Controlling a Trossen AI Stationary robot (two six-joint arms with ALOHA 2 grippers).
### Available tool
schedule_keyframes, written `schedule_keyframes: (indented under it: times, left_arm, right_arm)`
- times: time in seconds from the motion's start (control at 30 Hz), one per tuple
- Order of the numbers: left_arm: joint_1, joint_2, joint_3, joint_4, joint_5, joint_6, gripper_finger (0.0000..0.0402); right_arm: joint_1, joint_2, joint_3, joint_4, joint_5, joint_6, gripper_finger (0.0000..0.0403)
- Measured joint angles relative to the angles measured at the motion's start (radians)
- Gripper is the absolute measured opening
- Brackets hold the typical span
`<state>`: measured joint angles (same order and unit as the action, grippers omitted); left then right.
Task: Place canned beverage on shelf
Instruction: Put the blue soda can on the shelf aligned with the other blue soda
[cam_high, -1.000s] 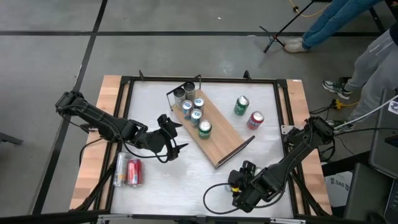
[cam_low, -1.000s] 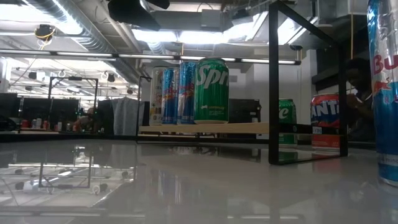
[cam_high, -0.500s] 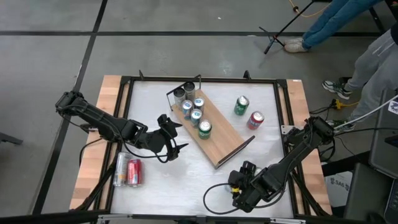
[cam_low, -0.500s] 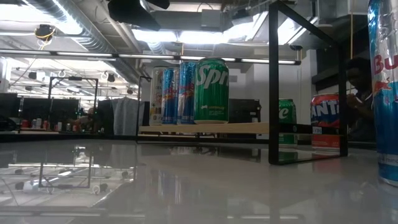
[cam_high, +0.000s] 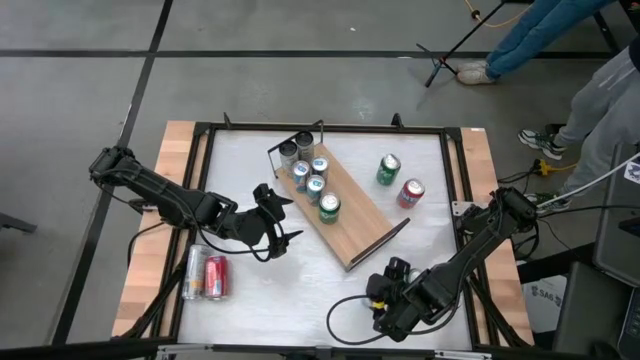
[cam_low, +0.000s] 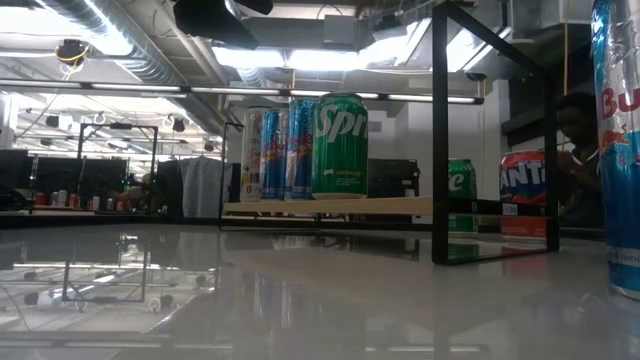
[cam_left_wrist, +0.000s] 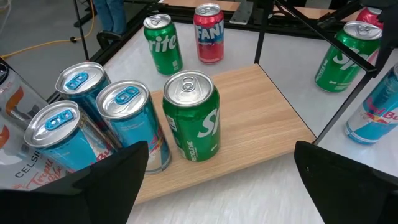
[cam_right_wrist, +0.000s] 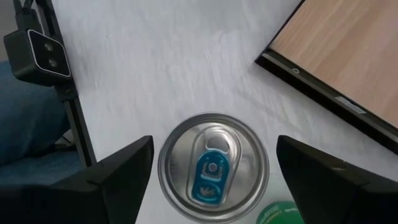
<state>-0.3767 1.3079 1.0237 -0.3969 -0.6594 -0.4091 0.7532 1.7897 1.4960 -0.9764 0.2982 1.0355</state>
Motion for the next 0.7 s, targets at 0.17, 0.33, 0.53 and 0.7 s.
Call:
schedule_keyframes:
  times: [0.17,0.33,0.53,0.7]
  left_arm:
    - [0.0,0.0,0.0,0.0,0.0,0.0,0.0394]
    - [0.0,0.0,0.0,0.0,0.0,0.0,0.0394]
    - [0.0,0.0,0.0,-0.002,0.0,0.0,0.0394]
    - [0.0,0.0,0.0,-0.007,0.0,0.0,0.0394]
  right_arm:
    - [0.0,0.0,0.0,0.003,0.008,0.0,0.0328]
    - [0.0,0.011,0.0,0.009,0.009,0.0,0.0327]
    - [0.0,0.023,0.0,0.026,0.023,-0.001,0.0327]
    - [-0.001,0.023,-0.016,0.035,0.024,-0.001,0.0327]
